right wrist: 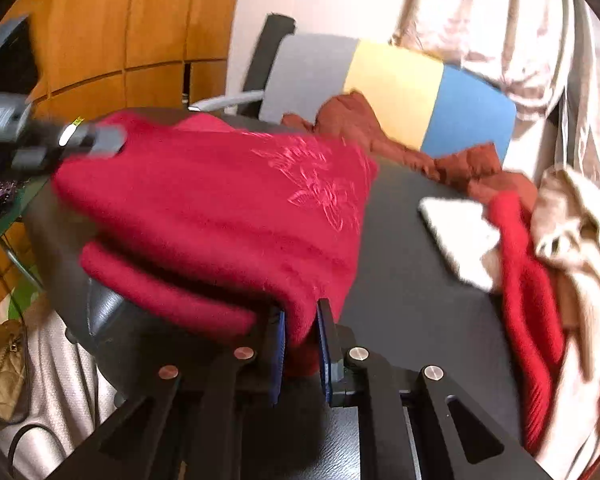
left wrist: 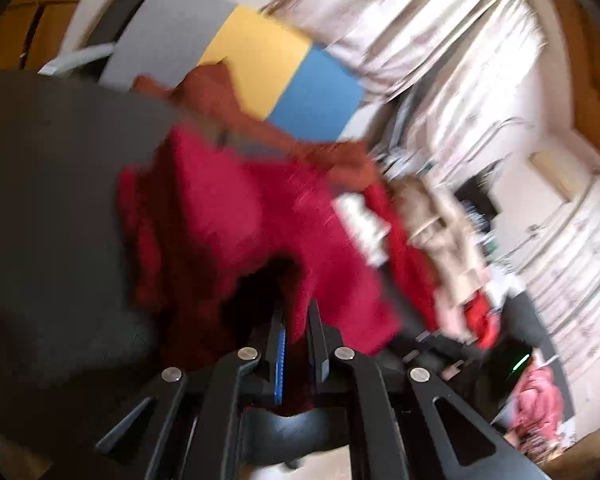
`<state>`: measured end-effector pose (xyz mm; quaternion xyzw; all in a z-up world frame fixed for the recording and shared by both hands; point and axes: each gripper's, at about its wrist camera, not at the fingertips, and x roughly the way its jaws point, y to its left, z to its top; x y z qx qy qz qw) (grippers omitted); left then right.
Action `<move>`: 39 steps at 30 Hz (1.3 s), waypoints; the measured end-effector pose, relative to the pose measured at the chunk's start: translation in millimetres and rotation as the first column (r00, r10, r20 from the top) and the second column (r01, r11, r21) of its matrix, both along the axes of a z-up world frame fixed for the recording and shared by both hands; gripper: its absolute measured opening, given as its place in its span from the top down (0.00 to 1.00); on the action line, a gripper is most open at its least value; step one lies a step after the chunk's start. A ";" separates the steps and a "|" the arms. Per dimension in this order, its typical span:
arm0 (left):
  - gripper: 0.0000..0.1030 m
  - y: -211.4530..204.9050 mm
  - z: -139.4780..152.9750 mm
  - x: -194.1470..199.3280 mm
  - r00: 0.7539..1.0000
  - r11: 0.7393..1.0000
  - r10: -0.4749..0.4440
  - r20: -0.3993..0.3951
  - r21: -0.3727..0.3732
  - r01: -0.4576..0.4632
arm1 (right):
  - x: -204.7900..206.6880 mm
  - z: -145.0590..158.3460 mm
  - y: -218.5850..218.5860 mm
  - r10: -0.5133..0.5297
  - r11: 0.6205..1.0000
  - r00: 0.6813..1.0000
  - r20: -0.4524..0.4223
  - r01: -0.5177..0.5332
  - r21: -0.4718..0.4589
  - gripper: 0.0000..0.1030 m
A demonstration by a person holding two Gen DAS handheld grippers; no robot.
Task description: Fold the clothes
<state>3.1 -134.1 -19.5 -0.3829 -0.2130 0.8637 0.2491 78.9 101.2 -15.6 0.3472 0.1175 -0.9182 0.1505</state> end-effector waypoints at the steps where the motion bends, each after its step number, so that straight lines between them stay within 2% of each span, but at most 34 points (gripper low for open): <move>1: 0.94 -4.7 -15.3 0.6 0.999 1.000 0.020 0.034 -0.005 -0.019 | -2.5 -3.6 2.6 -0.006 1.000 1.000 0.022 0.006 -0.026 0.86; 3: 0.93 -16.4 -36.9 2.0 0.996 0.998 0.047 0.071 0.033 -0.050 | -3.2 -6.7 2.2 0.008 0.999 0.999 0.032 -0.006 -0.036 0.86; 5: 0.93 -22.1 -44.6 1.7 0.995 0.994 0.059 0.077 0.091 -0.066 | 0.0 -8.6 -3.3 0.033 0.999 0.999 0.022 -0.033 -0.005 0.85; 6: 0.93 -20.2 -44.7 1.3 0.995 0.994 0.058 0.076 0.092 -0.065 | 2.5 -9.8 -6.2 0.042 0.999 0.999 0.017 -0.043 0.017 0.85; 8: 0.93 -20.7 -45.8 2.6 0.996 0.993 0.057 0.070 0.101 -0.064 | 4.4 -8.0 -3.6 0.068 0.998 0.997 0.028 -0.068 0.002 0.79; 11: 0.92 -26.8 -49.7 5.8 0.995 0.986 0.071 0.064 0.147 -0.080 | 8.2 6.5 17.4 0.114 0.984 0.991 0.067 -0.103 -0.145 0.77; 14: 0.92 -33.2 -56.0 10.3 0.993 0.971 0.108 0.055 0.207 -0.117 | 14.1 37.4 42.3 0.128 0.946 0.992 -0.009 -0.125 -0.299 0.77; 16: 0.92 -34.0 -57.5 12.5 0.991 0.965 0.123 0.048 0.227 -0.131 | 2.4 57.0 47.7 0.087 0.944 0.995 -0.054 -0.100 -0.313 0.74; 19: 0.92 -35.7 -57.8 13.8 0.991 0.961 0.128 0.046 0.242 -0.136 | -31.1 71.0 38.7 0.046 0.955 0.997 -0.063 -0.062 -0.291 0.74; 23: 0.92 -38.6 -58.8 16.3 0.990 0.959 0.132 0.045 0.248 -0.139 | -103.7 63.2 10.3 0.039 0.966 0.999 -0.007 -0.039 -0.256 0.74; 26: 0.92 -39.2 -58.9 18.3 0.989 0.960 0.140 0.037 0.238 -0.145 | -143.5 53.2 -25.2 0.101 0.967 0.994 0.051 -0.086 -0.239 0.73; 29: 0.92 -38.2 -59.5 18.7 0.986 0.958 0.165 0.031 0.233 -0.167 | -172.6 28.4 -71.5 0.112 0.994 0.985 0.129 -0.109 -0.033 0.68; 32: 0.92 -41.0 -60.5 18.2 0.982 0.954 0.187 0.028 0.235 -0.188 | -191.4 8.2 -92.6 0.108 0.994 0.981 0.163 -0.112 0.013 0.68; 35: 0.92 -44.3 -60.8 17.6 0.980 0.949 0.198 0.034 0.243 -0.200 | -190.1 5.0 -95.2 0.112 0.994 0.985 0.129 -0.110 -0.019 0.68; 39: 0.91 -38.6 -40.9 22.7 0.980 0.965 0.197 0.005 0.174 -0.195 | -170.3 13.7 -71.3 0.137 0.984 0.989 0.062 -0.129 -0.124 0.64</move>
